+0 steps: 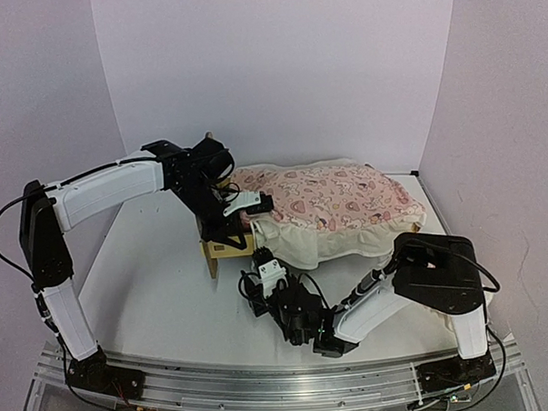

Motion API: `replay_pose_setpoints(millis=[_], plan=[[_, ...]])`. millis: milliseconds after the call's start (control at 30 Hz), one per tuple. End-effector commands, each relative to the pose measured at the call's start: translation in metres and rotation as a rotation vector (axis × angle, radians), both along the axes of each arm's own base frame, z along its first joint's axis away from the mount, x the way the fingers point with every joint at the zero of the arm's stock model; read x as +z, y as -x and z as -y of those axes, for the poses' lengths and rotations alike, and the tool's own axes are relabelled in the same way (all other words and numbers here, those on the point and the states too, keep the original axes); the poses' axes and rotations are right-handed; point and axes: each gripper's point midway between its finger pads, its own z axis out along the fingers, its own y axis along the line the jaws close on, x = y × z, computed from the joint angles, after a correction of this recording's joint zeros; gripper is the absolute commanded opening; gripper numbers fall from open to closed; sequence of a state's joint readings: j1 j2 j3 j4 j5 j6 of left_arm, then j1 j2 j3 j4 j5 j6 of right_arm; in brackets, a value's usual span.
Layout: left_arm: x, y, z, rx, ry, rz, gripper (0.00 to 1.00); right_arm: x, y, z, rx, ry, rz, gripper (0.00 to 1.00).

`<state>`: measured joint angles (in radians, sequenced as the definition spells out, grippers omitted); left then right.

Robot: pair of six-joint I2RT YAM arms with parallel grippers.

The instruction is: Set up the pet bed

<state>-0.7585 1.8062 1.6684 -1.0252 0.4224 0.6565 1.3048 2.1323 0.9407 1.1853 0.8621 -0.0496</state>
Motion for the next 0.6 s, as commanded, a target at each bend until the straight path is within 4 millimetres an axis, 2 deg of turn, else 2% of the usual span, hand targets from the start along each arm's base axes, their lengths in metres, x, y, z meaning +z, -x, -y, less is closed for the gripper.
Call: replay_pose_setpoints(millis=[0,200,300,433,500,567], plan=[[0.087,0.052,0.026,-0.060,0.317,-0.230,0.00,0.025,-0.030,0.008,-0.119,-0.121,0.052,0.56],[0.088,0.053,0.028,-0.063,0.329,-0.242,0.00,0.009,-0.045,0.005,-0.150,-0.127,0.039,0.54],[0.088,0.053,0.029,-0.065,0.333,-0.246,0.00,0.003,-0.054,0.003,-0.162,-0.127,0.041,0.47],[0.086,0.050,0.031,-0.053,0.334,-0.251,0.00,-0.001,-0.054,-0.001,-0.132,-0.125,0.036,0.11],[0.083,0.047,0.029,-0.040,0.331,-0.245,0.00,-0.002,-0.046,-0.002,-0.082,-0.131,0.017,0.01],[0.071,0.040,0.026,-0.014,0.309,-0.229,0.00,-0.008,-0.034,0.000,-0.041,-0.101,-0.002,0.00]])
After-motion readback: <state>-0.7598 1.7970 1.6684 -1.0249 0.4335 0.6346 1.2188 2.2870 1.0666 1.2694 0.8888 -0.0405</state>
